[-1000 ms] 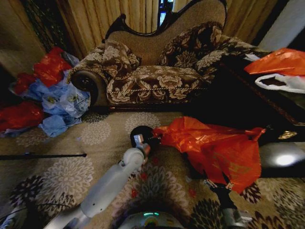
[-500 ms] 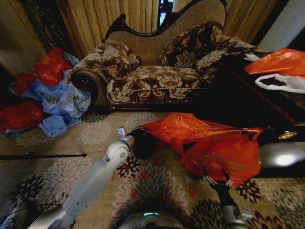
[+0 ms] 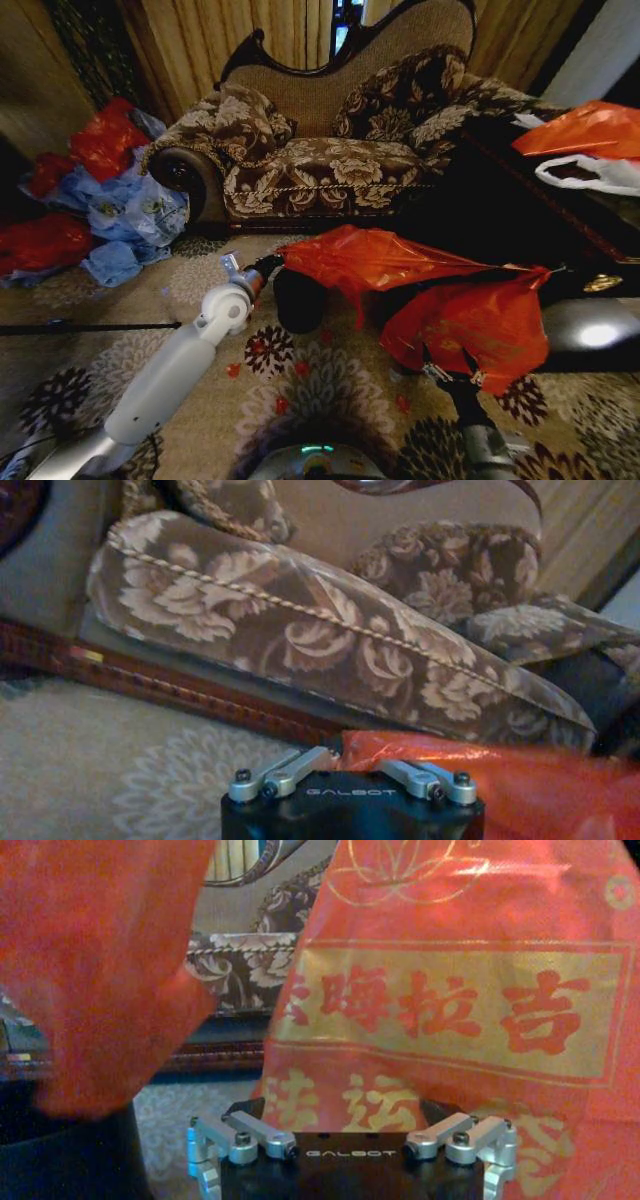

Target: Place a garbage bag over the trash bin.

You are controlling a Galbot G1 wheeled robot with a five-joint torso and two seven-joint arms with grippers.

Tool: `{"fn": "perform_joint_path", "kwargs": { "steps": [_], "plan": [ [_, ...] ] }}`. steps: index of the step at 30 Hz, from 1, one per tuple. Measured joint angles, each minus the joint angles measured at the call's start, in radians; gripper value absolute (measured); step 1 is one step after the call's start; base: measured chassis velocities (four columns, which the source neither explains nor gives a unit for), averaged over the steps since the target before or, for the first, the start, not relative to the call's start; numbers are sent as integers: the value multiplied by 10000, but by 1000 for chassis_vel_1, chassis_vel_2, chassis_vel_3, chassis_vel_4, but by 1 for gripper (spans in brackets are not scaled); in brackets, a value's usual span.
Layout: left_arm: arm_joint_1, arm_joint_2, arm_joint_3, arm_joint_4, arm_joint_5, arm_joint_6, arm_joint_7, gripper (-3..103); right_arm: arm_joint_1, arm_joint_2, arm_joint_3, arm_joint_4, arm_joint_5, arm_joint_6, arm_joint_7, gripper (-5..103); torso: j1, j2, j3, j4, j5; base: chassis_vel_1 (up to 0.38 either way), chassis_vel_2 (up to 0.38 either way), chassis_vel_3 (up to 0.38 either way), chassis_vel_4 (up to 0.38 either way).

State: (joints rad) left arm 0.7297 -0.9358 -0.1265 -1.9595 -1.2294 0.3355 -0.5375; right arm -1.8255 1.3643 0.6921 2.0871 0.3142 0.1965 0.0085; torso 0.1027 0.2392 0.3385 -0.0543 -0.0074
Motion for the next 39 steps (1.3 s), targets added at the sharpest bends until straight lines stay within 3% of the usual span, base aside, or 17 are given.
{"fn": "perform_joint_path", "kwargs": {
  "steps": [5,12,21,24,28,34,39],
  "plan": [
    [-103,135,-66,-105,-369,20,-63,0,0,-42,-127,408,641,-48,-83,100,0,0,0,-2,2,0,0,0,0],
    [-139,625,-135,-258,-876,75,-137,0,224,-147,-703,1094,2266,-732,-311,100,0,0,0,-3,0,0,0,0,0],
    [-357,1016,-139,-374,-1480,88,-405,0,616,-355,-945,1505,2985,-1045,-333,100,0,0,0,-2,2,0,0,0,0],
    [-475,1114,-138,-384,-1574,99,-428,0,457,-534,-943,2046,4194,-1464,-420,100,0,0,0,-3,2,0,0,0,0],
    [-440,1117,-178,-400,-1575,101,-428,0,605,-678,-1017,2216,5100,-1961,-252,100,0,0,0,-2,2,0,0,0,0],
    [-365,1130,-253,-438,-1575,101,-411,0,1005,-1076,-1389,1712,5239,-2237,-171,100,0,0,0,-2,2,0,0,0,0],
    [-400,1174,-214,-395,-1612,104,-391,0,1541,-1305,-2067,1042,4549,-2214,-289,100,0,0,0,0,3,0,0,0,0]
  ]
}}
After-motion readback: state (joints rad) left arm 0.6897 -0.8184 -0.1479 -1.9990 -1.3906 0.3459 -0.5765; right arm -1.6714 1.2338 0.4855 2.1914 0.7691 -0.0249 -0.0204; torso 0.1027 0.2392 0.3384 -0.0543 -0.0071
